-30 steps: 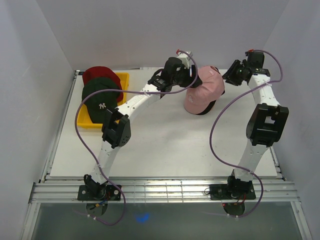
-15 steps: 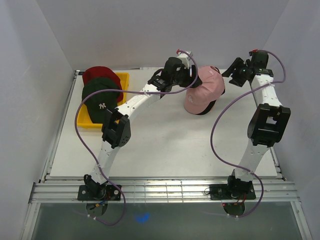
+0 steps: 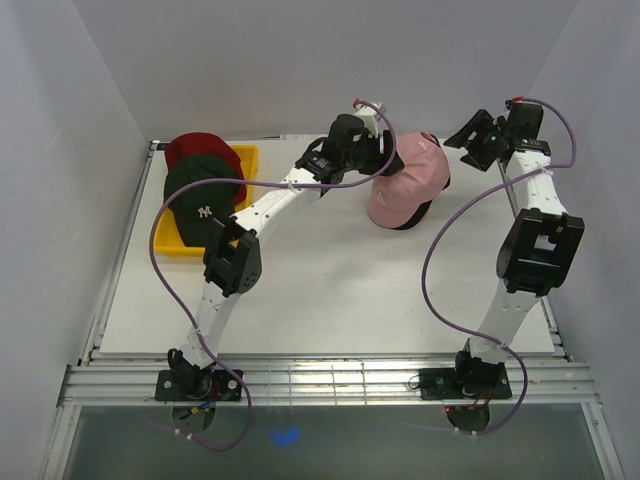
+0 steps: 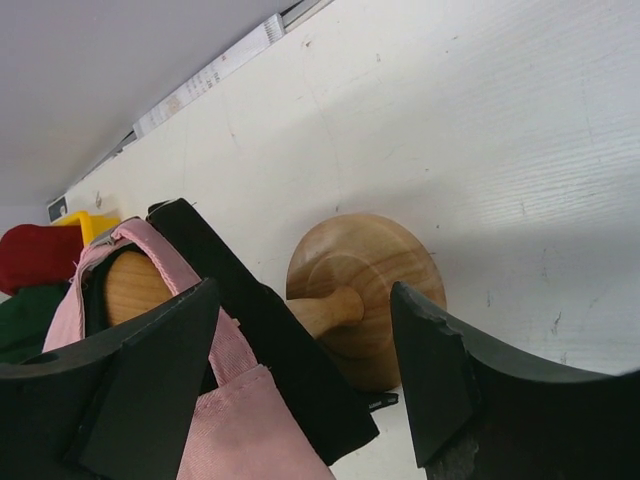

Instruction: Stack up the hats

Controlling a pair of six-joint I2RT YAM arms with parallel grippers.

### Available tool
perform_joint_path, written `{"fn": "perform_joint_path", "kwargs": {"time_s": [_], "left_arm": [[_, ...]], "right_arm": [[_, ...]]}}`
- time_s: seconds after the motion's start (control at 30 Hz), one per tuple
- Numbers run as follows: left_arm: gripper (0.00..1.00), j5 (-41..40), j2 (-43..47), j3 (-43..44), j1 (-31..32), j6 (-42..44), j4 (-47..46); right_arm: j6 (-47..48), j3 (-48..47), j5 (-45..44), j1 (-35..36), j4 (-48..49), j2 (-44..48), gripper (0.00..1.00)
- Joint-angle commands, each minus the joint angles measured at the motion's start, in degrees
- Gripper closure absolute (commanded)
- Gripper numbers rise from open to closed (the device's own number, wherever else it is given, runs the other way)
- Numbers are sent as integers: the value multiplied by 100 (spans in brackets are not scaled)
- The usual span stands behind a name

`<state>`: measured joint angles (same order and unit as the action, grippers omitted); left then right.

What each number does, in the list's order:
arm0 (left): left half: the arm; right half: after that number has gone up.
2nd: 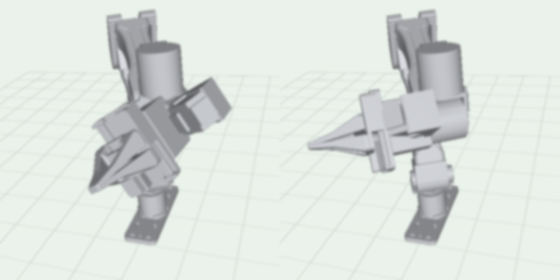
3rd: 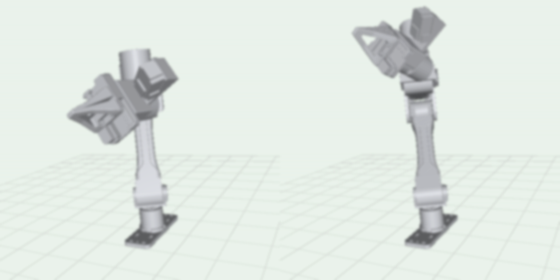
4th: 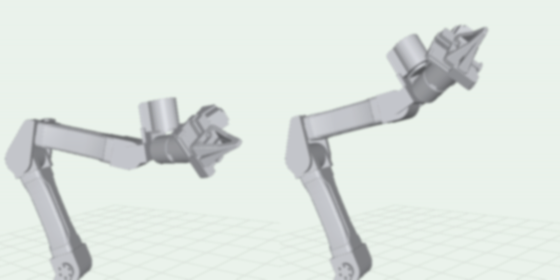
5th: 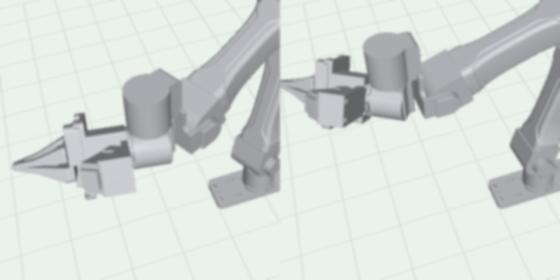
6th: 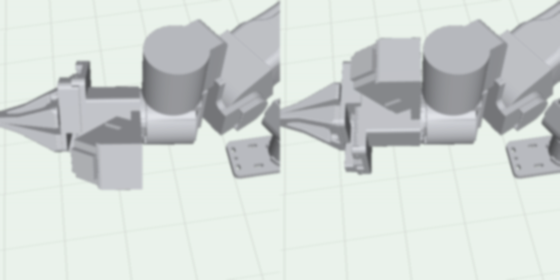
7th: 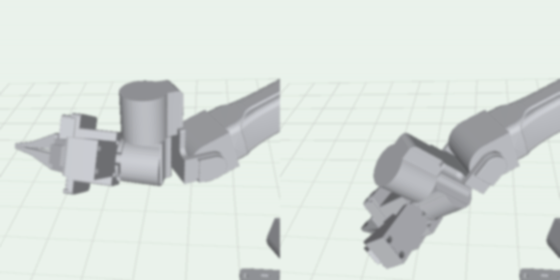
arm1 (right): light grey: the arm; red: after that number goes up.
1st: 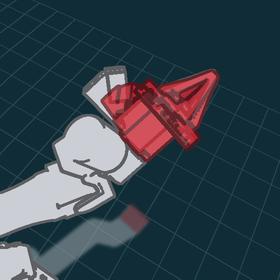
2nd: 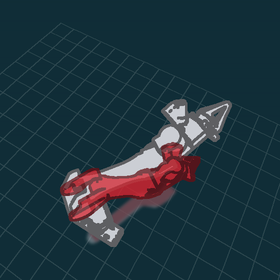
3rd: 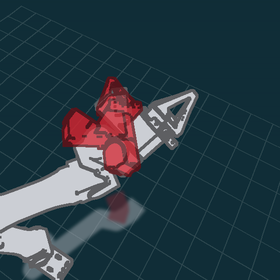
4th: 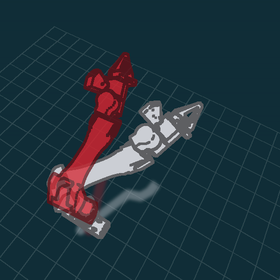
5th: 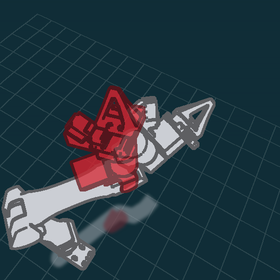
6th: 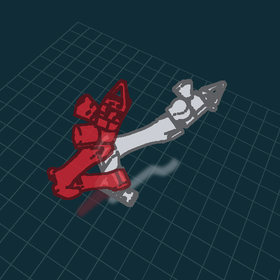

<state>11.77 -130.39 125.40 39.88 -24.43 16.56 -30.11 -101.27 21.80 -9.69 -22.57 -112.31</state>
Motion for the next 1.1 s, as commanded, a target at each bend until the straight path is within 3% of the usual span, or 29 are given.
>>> {"fn": "perform_joint_path", "kwargs": {"time_s": [0.0,0.37,0.57,0.67,0.8,1.07], "left_arm": [[27,-34,400,195,29,87,146],[27,-26,409,213,29,87,155],[27,-26,391,230,29,87,164],[27,-34,383,230,29,78,164],[27,-26,365,248,29,78,172],[27,-43,295,353,29,87,243]], "right_arm": [[-109,143,228,-50,427,376,25],[-355,520,1028,-50,1166,570,22],[-250,618,1221,-41,1061,438,25],[-128,539,1177,-15,861,351,28],[-13,477,1081,-15,658,280,42],[58,644,1063,-15,631,236,50]]}}
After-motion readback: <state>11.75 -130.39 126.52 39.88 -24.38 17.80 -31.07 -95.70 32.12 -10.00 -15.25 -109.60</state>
